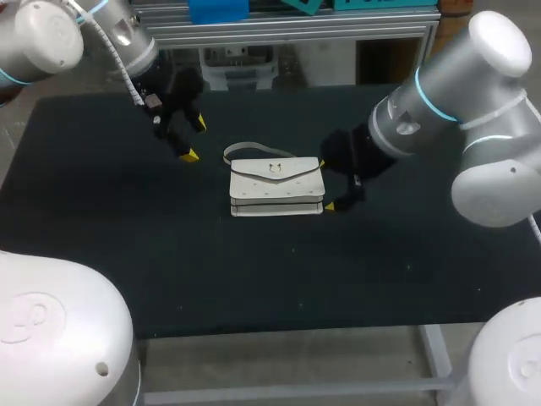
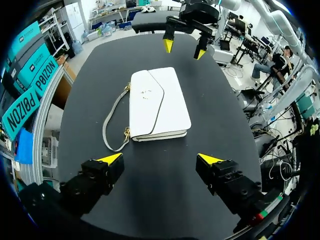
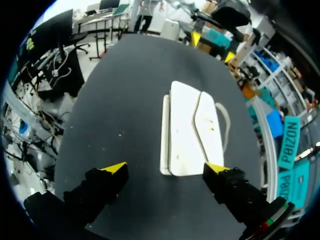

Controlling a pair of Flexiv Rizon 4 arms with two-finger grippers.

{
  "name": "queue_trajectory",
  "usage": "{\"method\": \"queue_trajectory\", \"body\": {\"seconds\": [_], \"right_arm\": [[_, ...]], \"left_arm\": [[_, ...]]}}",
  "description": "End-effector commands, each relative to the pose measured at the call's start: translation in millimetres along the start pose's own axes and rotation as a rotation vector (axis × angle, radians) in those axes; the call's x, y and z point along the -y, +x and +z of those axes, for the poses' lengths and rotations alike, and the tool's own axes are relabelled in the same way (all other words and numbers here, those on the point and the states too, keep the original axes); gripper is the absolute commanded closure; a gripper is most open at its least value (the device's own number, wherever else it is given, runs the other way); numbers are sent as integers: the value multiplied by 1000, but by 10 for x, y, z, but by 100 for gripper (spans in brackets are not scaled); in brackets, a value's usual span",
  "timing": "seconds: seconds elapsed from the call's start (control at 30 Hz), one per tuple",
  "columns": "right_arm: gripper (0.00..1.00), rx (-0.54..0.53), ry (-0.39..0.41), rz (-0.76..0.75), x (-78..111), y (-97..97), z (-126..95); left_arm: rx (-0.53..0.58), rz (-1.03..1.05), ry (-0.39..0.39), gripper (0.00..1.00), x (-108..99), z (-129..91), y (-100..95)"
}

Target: Pick up the bag, open it, inspect its contents, close it, and place it on the opposite side

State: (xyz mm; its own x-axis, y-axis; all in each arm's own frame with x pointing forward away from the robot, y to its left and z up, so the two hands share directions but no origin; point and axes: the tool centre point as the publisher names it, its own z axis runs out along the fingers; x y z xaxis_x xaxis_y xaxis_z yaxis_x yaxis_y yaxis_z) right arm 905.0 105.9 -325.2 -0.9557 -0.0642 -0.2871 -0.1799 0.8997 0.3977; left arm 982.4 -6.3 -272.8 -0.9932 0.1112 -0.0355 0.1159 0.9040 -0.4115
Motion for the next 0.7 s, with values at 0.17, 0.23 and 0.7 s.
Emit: {"method": "queue_trajectory", "body": {"seconds": [0.17, 0.23, 0.7], "right_arm": [[0, 329, 385, 9, -80, -88, 217], [0, 343, 417, 11, -75, -90, 257], [18, 510, 501, -44, -78, -126, 382]], "left_arm": [[17, 35, -16, 0, 52, 18, 57], [17, 35, -16, 0, 52, 18, 57], [-76, 159, 11, 0, 13, 216, 51]]}}
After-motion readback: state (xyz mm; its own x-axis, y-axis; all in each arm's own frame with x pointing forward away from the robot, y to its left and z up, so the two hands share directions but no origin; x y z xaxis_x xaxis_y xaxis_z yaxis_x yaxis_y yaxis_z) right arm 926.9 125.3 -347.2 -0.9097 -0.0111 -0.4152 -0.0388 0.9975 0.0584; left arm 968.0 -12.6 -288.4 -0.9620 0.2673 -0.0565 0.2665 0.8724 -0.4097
